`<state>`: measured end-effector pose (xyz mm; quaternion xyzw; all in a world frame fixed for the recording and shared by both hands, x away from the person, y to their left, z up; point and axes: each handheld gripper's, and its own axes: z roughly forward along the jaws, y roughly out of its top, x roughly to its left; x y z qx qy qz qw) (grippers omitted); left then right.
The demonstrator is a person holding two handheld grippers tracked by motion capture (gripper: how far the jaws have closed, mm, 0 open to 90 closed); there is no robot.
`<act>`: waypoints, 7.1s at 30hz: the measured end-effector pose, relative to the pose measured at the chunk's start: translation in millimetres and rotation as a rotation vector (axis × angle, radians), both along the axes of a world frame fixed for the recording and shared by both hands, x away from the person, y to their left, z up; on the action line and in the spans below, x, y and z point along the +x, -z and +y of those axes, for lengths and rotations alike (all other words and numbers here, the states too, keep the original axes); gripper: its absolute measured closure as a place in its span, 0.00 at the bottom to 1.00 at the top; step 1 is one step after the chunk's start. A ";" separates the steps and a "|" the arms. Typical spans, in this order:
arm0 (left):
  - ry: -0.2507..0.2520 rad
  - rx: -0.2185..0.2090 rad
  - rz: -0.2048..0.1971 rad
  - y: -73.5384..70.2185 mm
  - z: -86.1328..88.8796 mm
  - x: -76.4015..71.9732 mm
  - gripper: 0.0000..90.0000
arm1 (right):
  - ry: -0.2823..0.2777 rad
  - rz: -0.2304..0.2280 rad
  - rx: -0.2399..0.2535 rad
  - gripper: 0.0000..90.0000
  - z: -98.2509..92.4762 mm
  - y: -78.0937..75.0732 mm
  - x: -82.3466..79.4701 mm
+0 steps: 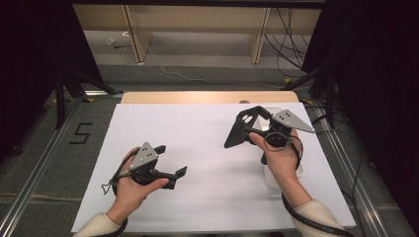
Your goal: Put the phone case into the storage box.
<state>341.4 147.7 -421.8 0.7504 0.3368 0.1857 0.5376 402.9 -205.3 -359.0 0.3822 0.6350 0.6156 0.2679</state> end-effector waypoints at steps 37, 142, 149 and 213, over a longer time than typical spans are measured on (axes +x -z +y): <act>-0.003 0.003 0.000 0.5 0.1 0.7 0.00 | 0.055 -0.016 0.003 0.17 -16.6 -5.2 5.1; -0.009 -0.001 0.000 0.5 0.9 0.9 0.00 | 0.169 -0.050 0.028 0.17 -52.7 -18.8 10.9; -0.010 -0.004 -0.002 0.3 0.8 0.9 0.00 | 0.182 -0.054 0.030 0.17 -56.5 -19.6 11.5; -0.012 -0.007 -0.003 0.2 1.0 0.8 0.00 | 0.270 -0.055 0.010 0.17 -81.6 -18.1 16.6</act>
